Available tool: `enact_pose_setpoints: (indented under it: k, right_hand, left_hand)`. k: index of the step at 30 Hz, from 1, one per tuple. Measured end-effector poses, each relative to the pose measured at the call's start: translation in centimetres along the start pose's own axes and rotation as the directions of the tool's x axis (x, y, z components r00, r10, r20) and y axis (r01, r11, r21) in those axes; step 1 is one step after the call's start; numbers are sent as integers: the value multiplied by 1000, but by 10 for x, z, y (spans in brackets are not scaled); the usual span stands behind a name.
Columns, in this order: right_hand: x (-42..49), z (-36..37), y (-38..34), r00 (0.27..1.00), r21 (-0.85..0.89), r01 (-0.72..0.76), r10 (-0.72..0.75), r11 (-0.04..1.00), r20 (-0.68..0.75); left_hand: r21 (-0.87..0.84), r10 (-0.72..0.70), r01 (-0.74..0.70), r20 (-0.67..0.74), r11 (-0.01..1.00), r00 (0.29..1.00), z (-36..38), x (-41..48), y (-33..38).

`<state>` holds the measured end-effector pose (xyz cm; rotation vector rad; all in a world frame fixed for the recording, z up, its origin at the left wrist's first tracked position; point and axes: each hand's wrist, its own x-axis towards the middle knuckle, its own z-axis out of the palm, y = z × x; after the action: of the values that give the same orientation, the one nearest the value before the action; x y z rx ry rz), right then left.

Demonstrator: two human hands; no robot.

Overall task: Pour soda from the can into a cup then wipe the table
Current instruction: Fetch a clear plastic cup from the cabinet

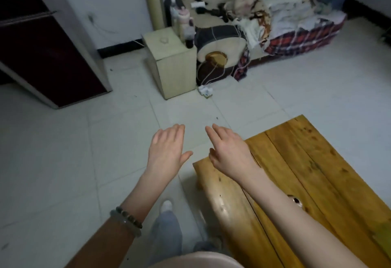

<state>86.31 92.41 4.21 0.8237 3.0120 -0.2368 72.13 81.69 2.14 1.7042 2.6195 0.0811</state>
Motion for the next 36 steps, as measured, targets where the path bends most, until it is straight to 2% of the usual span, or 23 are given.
enact_pose_setpoints:
  k: [7, 16, 21, 28, 36]
  right_hand:
    - [88, 12, -84, 987, -73, 160, -160, 984, 15]
    - [223, 26, -214, 977, -65, 203, -207, 977, -56]
    - [284, 26, -264, 968, -82, 204, -213, 976, -131]
    - [371, 32, -297, 950, -64, 206, -215, 977, -228]
    - [524, 43, -300, 955, -77, 161, -175, 984, -240]
  left_hand:
    - [9, -196, 196, -28, 981, 980, -6, -8, -104]
    - [31, -228, 230, -64, 973, 972, -13, 13, -278]
    - [27, -252, 255, -93, 966, 963, -28, 33, -351]
    - [12, -286, 291, -159, 957, 945, -21, 86, -435]
    - [32, -309, 321, -195, 947, 931, -18, 195, -538]
